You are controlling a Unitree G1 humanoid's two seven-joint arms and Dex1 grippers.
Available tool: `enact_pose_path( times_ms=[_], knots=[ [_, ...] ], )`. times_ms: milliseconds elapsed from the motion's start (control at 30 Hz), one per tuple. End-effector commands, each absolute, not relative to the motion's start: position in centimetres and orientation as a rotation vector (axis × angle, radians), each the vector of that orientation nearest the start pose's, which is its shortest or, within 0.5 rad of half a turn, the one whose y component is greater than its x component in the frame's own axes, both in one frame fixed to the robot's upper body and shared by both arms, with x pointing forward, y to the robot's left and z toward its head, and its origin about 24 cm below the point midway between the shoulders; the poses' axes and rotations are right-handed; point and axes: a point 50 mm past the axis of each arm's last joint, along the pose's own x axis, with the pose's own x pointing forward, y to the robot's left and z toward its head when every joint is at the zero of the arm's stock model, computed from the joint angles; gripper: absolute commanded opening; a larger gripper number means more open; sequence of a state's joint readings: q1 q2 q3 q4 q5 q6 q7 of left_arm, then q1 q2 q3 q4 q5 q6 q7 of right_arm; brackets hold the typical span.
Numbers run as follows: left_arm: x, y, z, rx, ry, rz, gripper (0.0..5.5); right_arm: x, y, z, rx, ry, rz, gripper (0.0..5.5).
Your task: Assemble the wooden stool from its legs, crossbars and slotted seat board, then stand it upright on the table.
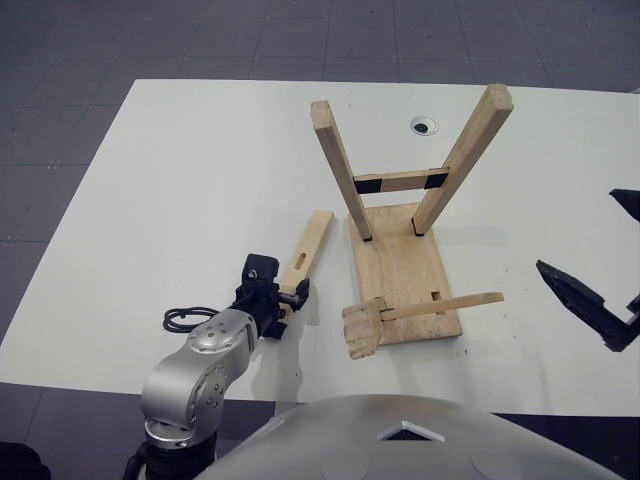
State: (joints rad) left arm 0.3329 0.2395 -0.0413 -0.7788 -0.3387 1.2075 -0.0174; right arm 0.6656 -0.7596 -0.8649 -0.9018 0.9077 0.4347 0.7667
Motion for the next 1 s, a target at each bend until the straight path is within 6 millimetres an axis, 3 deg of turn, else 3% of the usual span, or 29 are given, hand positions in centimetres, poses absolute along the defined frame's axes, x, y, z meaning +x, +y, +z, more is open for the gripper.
enact_pose_path(
  times_ms=[33,267,400,500,600,667,800,1000],
  knots=[
    [13.5,16.6,1.7,-0.03,0.982,-0.171,3.49,11.8,-24.3,20.8,-0.312,0.032,0.677,5.5],
    [13.7,17.3,0.8,-0.02,1.019,-0.144,2.18,12.2,-24.3,21.1,-0.273,0.01,0.651,5.5],
    [15.0,17.5,1.7,-0.049,0.938,-0.127,2.09,13.0,-24.4,21.2,-0.243,-0.017,0.614,5.5],
    [18.1,17.7,5.0,-0.084,0.686,-0.128,2.08,14.0,-24.5,21.6,-0.217,-0.06,0.594,5.5],
    [21.6,18.7,12.6,-0.256,0.215,-0.253,2.08,15.2,-24.0,22.1,-0.184,-0.104,0.629,5.5],
    [22.2,19.5,16.9,-0.29,0.001,-0.352,2.08,16.1,-23.0,22.6,-0.145,-0.127,0.699,5.5],
    [21.9,19.6,20.0,-0.27,-0.13,-0.452,2.08,17.5,-21.4,23.0,-0.094,-0.137,0.794,5.5],
    [20.6,17.8,21.9,-0.335,-0.203,-0.654,2.07,18.7,-18.0,23.1,-0.003,-0.121,0.985,5.5]
  ],
)
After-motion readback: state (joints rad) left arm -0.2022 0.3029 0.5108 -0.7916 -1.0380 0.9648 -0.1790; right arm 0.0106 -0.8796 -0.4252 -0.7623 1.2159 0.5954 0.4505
